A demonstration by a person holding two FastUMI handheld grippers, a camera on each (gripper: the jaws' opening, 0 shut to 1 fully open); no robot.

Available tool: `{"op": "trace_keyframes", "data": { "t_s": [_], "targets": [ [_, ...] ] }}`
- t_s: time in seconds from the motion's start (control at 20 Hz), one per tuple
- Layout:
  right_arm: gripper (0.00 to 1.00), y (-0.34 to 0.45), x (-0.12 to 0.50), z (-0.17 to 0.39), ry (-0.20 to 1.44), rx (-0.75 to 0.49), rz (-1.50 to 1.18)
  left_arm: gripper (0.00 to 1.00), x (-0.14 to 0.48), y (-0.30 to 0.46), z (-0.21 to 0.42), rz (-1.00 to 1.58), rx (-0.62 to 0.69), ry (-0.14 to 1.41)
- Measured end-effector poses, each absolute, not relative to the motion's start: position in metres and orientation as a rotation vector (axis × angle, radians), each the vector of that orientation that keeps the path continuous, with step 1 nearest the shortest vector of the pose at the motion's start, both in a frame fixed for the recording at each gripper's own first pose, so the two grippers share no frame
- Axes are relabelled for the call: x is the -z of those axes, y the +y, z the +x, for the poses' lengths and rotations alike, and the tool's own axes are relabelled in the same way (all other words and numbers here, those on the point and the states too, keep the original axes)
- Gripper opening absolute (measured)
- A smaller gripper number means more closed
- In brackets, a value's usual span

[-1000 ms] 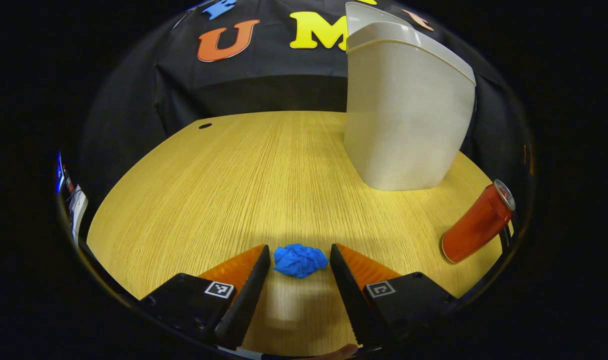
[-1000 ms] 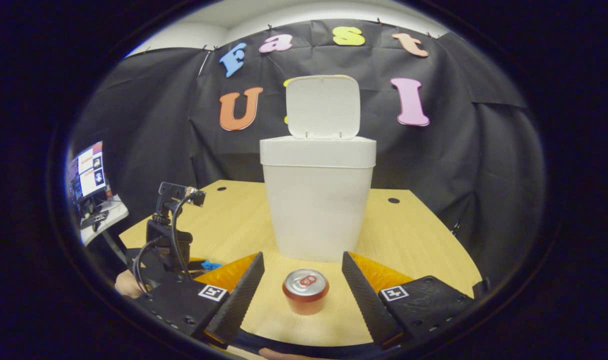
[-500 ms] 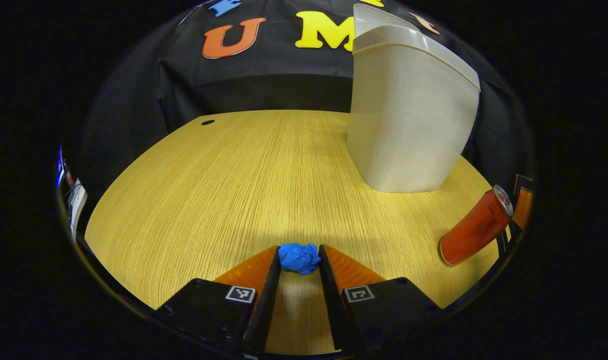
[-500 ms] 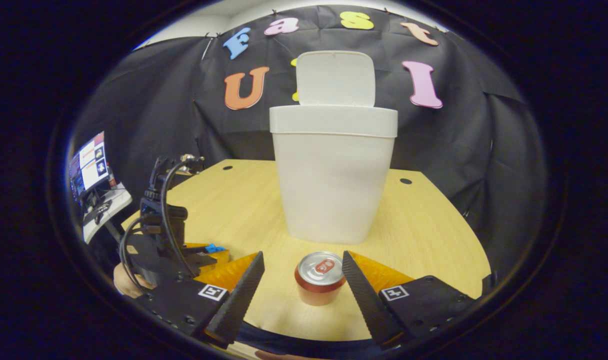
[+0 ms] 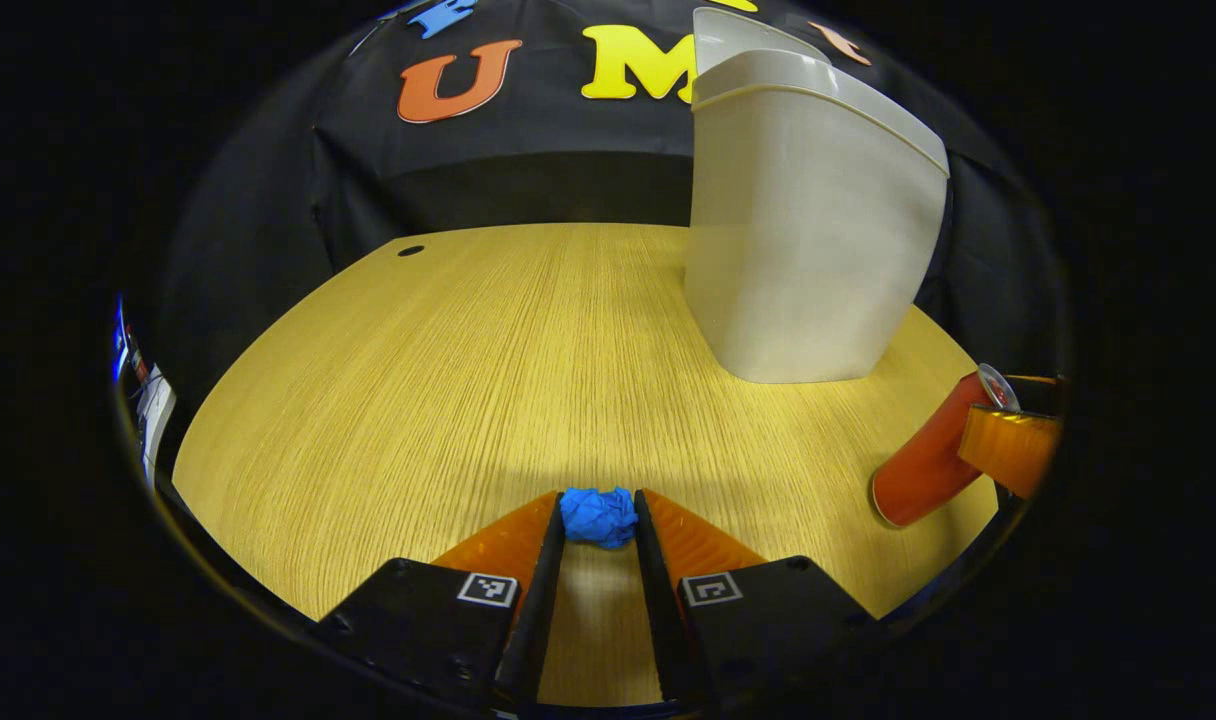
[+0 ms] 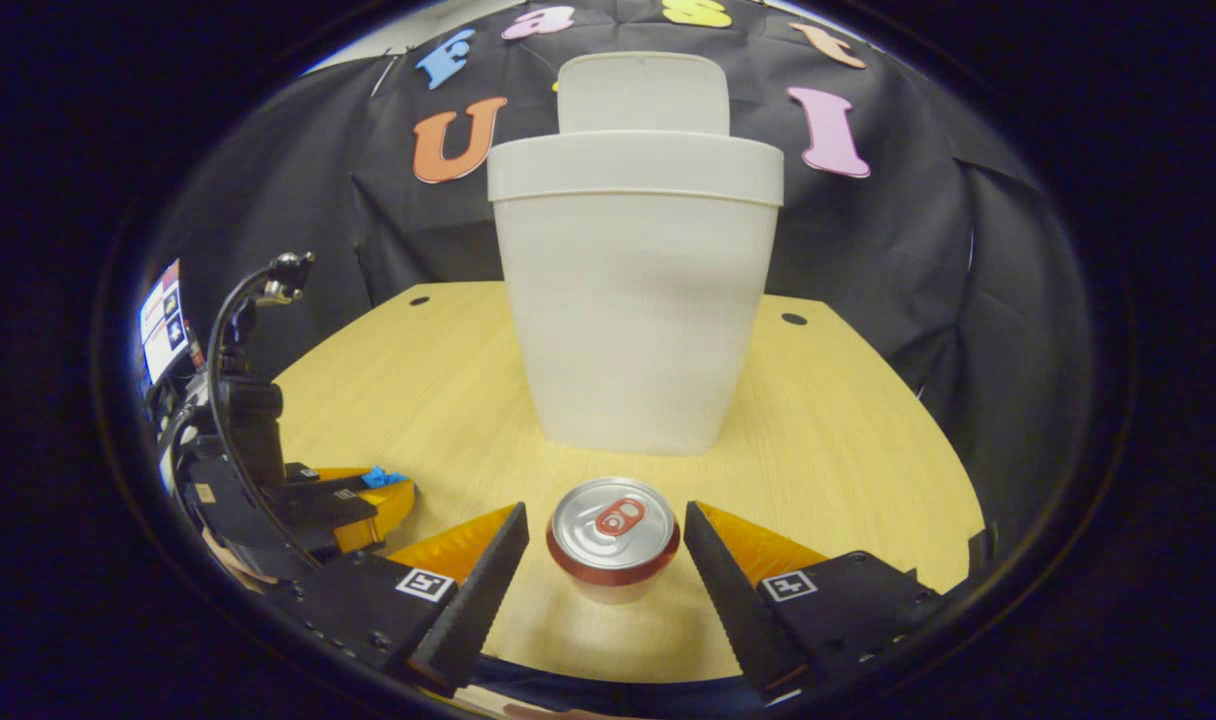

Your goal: Press the lid of the desktop garbage bin to open it, pick up the crumpled paper on the desktop and throw it into the bin, then pick up the pop can on the desktop and drop it into the bin, and finally close the garbage bin lid.

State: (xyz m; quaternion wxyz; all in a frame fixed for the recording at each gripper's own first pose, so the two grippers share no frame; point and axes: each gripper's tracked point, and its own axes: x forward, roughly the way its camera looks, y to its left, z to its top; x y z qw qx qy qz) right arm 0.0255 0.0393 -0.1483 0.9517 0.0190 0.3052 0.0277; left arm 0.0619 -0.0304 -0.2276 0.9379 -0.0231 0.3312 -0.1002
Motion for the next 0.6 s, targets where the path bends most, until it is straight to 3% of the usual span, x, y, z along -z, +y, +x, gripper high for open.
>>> {"op": "trace_keyframes", "data": {
  "t_s": [0.3, 0.6],
  "targets": [
    [0.96, 0.040, 0.177, 0.029, 0.704, -0.036, 0.025, 0.46, 0.221, -0.030, 0.066, -0.032, 0.198, 0.648],
    [0.92, 0.039, 0.188, 0.033, 0.747, 0.001, 0.080, 0.46, 0.225, -0.030, 0.064, -0.033, 0.209, 0.644]
  ]
}}
